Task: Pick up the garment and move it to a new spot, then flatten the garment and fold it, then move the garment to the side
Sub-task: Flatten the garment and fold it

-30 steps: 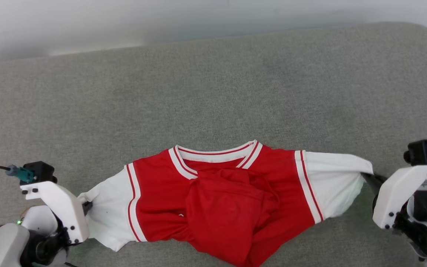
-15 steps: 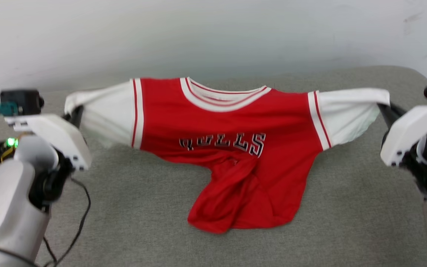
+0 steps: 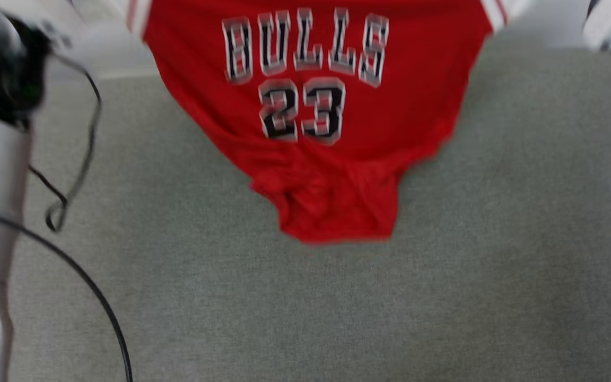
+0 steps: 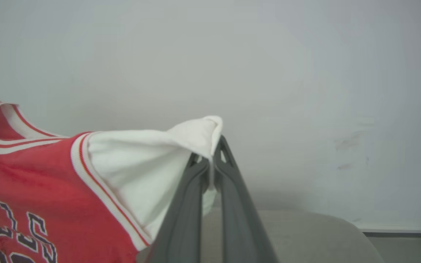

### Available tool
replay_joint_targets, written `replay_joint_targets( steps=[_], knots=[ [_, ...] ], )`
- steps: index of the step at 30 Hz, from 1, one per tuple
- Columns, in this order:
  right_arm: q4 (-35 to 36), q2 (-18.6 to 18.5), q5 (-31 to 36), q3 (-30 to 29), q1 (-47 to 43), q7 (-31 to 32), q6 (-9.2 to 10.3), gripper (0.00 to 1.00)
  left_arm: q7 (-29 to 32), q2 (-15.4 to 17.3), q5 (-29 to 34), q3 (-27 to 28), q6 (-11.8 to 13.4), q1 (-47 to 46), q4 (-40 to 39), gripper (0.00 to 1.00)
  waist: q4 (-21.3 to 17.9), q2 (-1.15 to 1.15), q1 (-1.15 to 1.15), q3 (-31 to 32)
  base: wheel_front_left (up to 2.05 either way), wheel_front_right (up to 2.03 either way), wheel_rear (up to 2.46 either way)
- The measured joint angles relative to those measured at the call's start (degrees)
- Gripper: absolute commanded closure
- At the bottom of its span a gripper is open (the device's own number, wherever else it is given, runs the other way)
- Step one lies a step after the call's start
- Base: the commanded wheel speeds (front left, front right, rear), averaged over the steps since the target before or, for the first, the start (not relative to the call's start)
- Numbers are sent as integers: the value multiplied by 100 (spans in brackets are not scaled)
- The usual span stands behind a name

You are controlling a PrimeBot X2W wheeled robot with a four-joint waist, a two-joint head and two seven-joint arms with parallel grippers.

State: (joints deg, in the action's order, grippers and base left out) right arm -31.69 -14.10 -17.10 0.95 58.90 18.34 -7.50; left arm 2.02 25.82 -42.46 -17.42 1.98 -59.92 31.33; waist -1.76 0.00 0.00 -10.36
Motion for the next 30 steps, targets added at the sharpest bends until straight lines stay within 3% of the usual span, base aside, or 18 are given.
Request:
replay_joint_targets(
  steps=[8,17,30],
  knots=[
    [-665,154,309,-191,2050,-639,0,100,-738,76,146,215,-386,-1797,535,100,-80,0,1,-897,0,0,0],
    [-1235,180,442,-166,3574,-1155,-1,100,-953,294,467,70,-642,-3169,895,100,-170,0,1,-1852,0,0,0],
    [-2089,240,214,659,3131,-1279,-1,100,-1045,264,298,-229,-877,-2545,1744,100,-91,0,1,-2176,0,0,0]
  ],
)
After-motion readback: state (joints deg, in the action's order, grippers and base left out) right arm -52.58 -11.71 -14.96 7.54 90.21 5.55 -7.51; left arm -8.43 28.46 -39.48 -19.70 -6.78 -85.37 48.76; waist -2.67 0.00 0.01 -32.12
